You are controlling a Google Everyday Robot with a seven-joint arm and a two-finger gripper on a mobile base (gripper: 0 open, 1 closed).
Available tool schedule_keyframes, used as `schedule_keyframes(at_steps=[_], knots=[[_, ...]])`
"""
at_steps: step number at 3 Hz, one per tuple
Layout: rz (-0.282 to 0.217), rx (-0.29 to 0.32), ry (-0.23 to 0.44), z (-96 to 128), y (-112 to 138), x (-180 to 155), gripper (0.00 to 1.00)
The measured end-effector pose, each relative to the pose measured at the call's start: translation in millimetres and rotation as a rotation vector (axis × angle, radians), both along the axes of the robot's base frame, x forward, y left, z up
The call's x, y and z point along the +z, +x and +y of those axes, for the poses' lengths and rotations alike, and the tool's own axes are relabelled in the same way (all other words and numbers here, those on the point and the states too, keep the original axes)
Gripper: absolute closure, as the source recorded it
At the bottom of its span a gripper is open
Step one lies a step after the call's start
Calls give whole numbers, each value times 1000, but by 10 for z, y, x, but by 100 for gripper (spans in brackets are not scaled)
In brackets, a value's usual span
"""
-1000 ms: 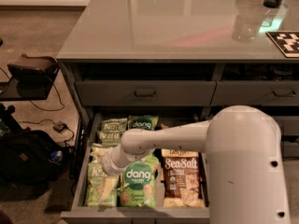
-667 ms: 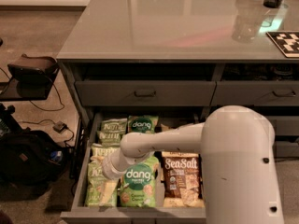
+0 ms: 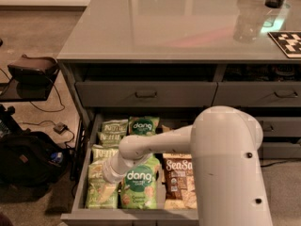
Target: Pick green jalapeno chip bag from middle drawer and place on counter
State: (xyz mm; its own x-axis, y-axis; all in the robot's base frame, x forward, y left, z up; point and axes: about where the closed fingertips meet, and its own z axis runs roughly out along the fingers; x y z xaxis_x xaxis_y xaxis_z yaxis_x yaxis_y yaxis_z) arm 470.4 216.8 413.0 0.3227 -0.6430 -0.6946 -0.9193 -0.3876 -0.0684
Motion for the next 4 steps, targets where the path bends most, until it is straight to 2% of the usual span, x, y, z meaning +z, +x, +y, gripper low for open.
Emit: schedule_keyframes(at_steps=[1, 2, 3, 4], knots=[[0, 20, -11, 2, -16, -71, 27], [11, 27, -43, -53, -88, -164, 8], [26, 27, -80, -122, -151, -258, 0], [46, 21, -98, -179, -175, -367, 6]])
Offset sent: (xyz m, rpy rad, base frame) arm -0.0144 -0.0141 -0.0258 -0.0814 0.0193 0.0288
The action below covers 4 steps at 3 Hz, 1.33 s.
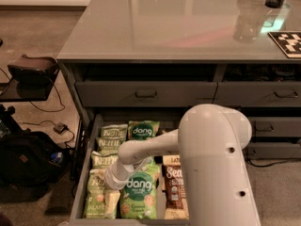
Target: Pick green jalapeno chip bag from middle drawer and place on counter
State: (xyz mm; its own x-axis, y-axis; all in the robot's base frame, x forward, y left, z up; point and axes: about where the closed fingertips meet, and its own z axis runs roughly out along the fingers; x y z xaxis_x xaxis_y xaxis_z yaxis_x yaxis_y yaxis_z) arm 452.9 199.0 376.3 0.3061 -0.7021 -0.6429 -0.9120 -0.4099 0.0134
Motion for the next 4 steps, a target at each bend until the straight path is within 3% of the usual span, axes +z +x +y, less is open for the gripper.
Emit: schedule_keyframes(at_steps=[1, 4], knots=[[19, -6, -13, -35, -34, -103, 25], [22, -9, -12, -40, -39, 44, 95]])
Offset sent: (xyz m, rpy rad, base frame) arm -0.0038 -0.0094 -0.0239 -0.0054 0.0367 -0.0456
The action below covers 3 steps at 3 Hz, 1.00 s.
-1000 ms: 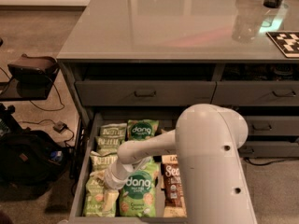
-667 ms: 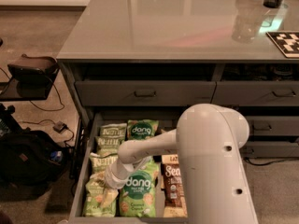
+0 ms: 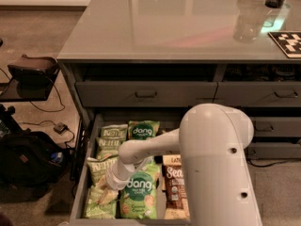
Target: Pick green jalapeno chip bag from middle drawer and place on counter
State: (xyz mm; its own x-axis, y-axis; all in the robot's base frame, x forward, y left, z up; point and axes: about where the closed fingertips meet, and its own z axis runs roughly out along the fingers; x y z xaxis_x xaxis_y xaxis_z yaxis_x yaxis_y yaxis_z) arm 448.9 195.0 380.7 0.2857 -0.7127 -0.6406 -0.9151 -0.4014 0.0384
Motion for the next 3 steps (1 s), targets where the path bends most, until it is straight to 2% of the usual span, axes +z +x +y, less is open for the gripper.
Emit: schedule_keyframes(at_steps=[1, 2, 3], knots=[[-116, 7, 92, 9, -10, 453, 100], [-277, 17, 251, 16, 10, 1350, 100], [-366, 5, 334, -253, 60, 2197, 100]])
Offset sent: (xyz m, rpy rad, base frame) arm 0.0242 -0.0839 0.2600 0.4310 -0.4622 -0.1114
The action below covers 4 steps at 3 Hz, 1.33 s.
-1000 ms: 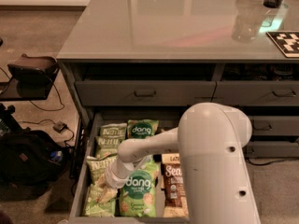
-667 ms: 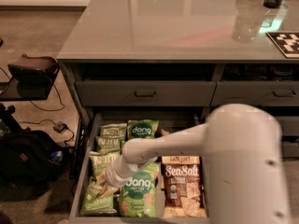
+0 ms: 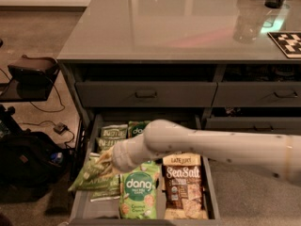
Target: Pick green jalapeno chip bag from middle drawer and place on counter
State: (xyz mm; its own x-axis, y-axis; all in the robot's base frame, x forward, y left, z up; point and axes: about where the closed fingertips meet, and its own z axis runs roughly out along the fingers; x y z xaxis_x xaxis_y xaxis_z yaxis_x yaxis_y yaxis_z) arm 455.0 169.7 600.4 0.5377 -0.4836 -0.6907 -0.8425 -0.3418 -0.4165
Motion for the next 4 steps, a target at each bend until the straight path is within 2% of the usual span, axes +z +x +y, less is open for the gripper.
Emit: schedule_keyframes(at_steps=[1, 2, 3, 4], knots=[[-14, -81, 63, -483, 221, 727, 100], [-2, -161, 93, -987, 451, 1306, 100], [-5, -159, 93, -1338, 631, 1810, 100], [-18, -106, 73, -1527, 718, 2253, 100]])
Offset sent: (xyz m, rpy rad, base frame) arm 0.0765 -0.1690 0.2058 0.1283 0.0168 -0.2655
